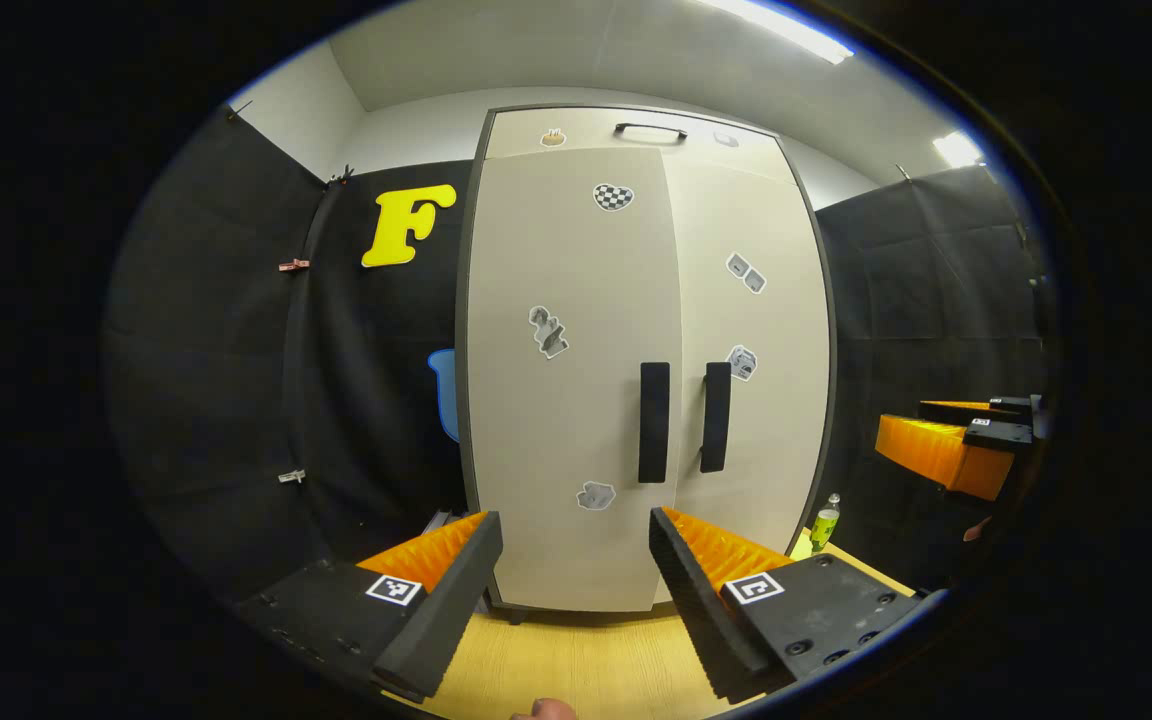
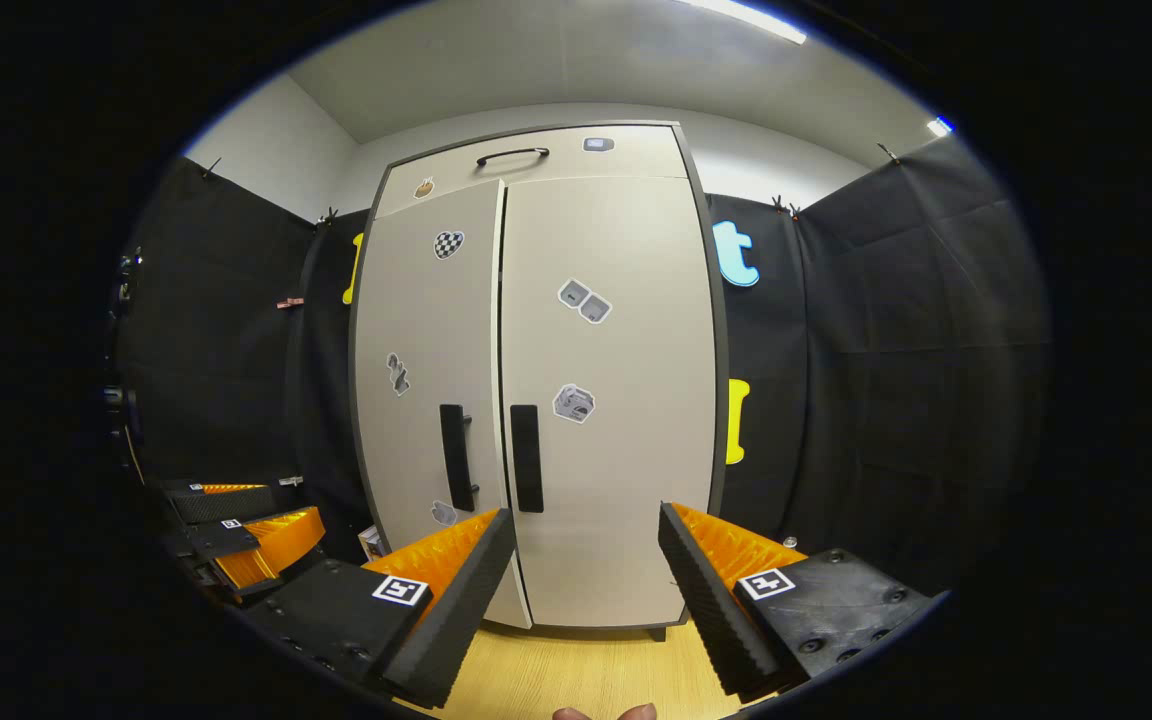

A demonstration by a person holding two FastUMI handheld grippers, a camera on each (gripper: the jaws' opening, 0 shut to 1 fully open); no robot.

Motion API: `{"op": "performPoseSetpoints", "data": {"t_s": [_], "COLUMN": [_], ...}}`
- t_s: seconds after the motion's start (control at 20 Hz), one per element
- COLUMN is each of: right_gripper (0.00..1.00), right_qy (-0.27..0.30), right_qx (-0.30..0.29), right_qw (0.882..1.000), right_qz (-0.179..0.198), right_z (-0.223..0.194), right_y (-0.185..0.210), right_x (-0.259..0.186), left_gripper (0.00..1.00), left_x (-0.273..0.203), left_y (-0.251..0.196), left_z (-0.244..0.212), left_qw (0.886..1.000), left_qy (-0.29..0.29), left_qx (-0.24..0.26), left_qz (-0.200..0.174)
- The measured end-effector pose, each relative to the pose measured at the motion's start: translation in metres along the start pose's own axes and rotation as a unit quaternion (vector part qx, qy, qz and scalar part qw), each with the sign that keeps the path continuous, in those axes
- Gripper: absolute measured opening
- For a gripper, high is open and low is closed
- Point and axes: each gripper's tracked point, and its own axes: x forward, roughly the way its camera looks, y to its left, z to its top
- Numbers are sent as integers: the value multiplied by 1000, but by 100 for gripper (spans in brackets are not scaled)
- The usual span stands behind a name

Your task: Grab one shoe with the right hand and put it into the shoe cabinet, grab the other shoe with the left hand and put it into the shoe cabinet; then close the right door with the right hand and the left door with the left hand.

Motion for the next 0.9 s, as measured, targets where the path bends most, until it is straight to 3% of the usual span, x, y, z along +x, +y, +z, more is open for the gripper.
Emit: {"op": "performPoseSetpoints", "data": {"t_s": [0.9], "right_gripper": [97], "right_qy": [22], "right_qx": [-7], "right_qw": [999], "right_qz": [25], "right_z": [-20], "right_y": [-9], "right_x": [15], "left_gripper": [94], "left_x": [-1], "left_y": [-15], "left_z": [14], "left_qw": [999], "left_qy": [-10], "left_qx": [-4], "left_qz": [39]}}
